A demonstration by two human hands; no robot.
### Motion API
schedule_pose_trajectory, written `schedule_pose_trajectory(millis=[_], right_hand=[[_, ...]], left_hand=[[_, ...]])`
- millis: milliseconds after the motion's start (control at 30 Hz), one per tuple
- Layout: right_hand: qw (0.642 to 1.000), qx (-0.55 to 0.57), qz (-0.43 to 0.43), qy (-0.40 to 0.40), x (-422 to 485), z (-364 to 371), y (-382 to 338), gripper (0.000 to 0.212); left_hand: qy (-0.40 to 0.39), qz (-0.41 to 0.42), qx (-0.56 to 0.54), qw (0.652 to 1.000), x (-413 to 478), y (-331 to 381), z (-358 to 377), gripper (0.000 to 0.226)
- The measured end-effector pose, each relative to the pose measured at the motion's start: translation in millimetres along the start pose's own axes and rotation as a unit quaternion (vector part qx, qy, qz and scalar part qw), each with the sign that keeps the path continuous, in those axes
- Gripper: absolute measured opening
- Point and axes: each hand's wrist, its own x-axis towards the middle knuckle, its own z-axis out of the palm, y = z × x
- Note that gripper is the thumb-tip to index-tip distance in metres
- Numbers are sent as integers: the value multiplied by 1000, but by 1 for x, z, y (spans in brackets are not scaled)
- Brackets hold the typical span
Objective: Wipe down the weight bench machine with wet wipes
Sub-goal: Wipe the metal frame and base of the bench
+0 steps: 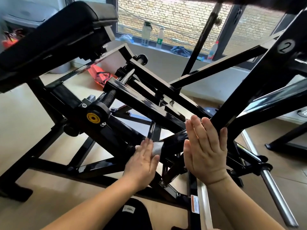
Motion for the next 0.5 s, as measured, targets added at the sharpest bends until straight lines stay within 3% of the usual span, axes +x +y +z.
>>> schedule_pose_trajectory(millis=[67,200,400,500], right_hand=[[1000,-2,4,4,1,1,-1,57],[1000,-3,7,4,0,1,-1,56],[1000,-6,4,7,-2,3,-2,61],[1000,-13,12,11,-1,5,-3,59]], left_hand=[[-6,14,-5,1000,11,19,-7,75],[33,126,-53,990,20,53,-8,64],[12,14,-31,999,1,32,4,73],[-38,66,-19,997,8,37,-12,68]])
